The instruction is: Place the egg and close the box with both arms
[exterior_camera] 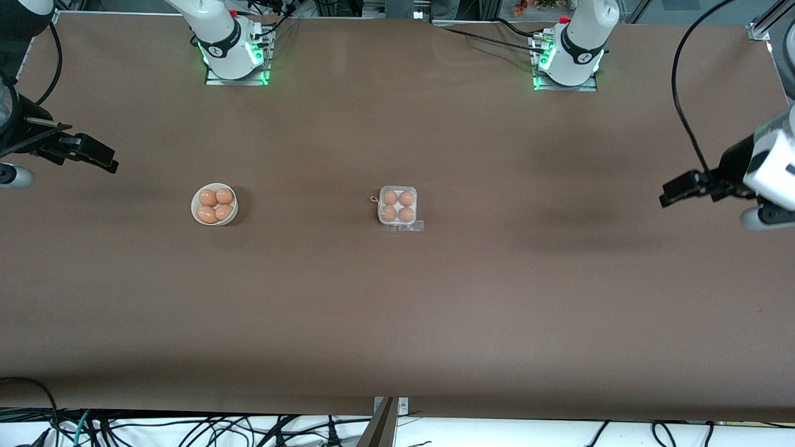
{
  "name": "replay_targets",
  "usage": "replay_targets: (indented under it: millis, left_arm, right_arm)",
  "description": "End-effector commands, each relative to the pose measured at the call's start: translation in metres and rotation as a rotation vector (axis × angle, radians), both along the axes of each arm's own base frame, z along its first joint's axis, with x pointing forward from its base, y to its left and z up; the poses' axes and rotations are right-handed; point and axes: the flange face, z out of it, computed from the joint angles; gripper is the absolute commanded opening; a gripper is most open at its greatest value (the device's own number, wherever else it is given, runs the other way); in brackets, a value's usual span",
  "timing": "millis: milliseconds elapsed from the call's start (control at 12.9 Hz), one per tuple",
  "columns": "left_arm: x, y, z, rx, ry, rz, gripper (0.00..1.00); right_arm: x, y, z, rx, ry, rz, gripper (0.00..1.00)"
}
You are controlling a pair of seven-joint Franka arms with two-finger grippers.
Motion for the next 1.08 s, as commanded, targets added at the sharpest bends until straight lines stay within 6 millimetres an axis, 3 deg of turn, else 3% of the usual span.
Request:
replay_targets:
  millis: [0,77,232,1005]
  left_arm:
    - [-0.030,0.011,0.007,0.022,0.033,-0.018,1.00]
    - [-0.033,0.022,0.004,0.072,0.043,-0.013,1.00]
    - [-0.036,0.012,-0.002,0.140,0.056,-0.076,1.00]
    - [-0.033,0.006,0.000,0.062,0.036,-0.070,1.00]
  right_arm:
    - [-0.003,0.001,0.004,0.010,-0.012,-0.014,1.00]
    - [-0.002,0.001,0.003,0.010,-0.010,-0.007,1.00]
    - [-0.002,0.001,0.002,0.010,-0.007,-0.004,1.00]
    - [-0.002,0.001,0.001,0.010,-0.002,-0.002,1.00]
